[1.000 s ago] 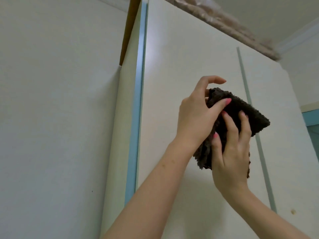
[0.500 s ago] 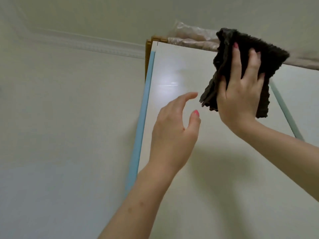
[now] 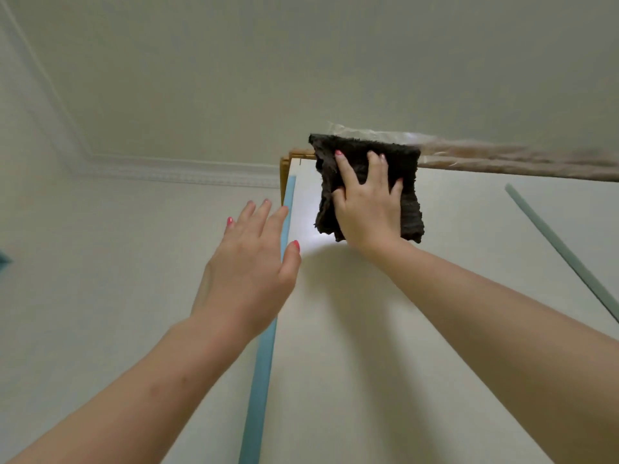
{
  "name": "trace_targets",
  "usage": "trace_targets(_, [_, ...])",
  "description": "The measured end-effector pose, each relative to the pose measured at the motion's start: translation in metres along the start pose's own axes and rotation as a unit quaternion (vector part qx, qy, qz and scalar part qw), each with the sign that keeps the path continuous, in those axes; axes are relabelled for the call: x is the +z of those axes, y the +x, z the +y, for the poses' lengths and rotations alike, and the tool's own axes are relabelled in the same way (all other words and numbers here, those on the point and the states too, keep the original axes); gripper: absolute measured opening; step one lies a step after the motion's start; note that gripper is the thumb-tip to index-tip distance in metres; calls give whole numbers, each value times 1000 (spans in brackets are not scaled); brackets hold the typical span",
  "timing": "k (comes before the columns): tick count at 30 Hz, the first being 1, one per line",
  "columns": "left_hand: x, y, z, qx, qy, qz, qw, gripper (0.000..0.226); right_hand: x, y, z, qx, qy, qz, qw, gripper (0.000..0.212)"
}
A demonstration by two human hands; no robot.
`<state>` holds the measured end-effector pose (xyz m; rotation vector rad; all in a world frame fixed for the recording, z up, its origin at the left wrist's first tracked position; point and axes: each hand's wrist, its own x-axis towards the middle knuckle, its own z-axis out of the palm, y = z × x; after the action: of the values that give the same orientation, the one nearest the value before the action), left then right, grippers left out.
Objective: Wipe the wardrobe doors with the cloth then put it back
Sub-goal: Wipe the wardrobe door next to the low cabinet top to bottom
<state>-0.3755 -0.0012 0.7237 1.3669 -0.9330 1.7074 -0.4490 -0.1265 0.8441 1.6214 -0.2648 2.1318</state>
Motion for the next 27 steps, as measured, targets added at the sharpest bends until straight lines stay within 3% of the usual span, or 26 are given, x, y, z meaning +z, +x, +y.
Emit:
trace_targets(3, [-2, -4, -3, 6, -5, 17, 1000, 51, 16, 10, -10, 22, 80, -144, 986, 51])
trace_targets(6, [-2, -12, -3, 16, -8, 20, 1000, 51, 41, 10, -19, 5, 5, -237, 972, 73])
trace_targets(9, [3, -16, -8, 20, 0, 12, 1000, 52, 53, 10, -25, 1, -47, -214, 976, 79])
trace_targets(18, [24, -17, -4, 4, 13, -15, 1000, 53, 56, 15, -23, -14, -34, -199, 979, 57])
trace_targets(27, [22, -25, 8, 16, 20, -25, 999, 53, 43, 21, 48, 32, 7, -187, 982, 49])
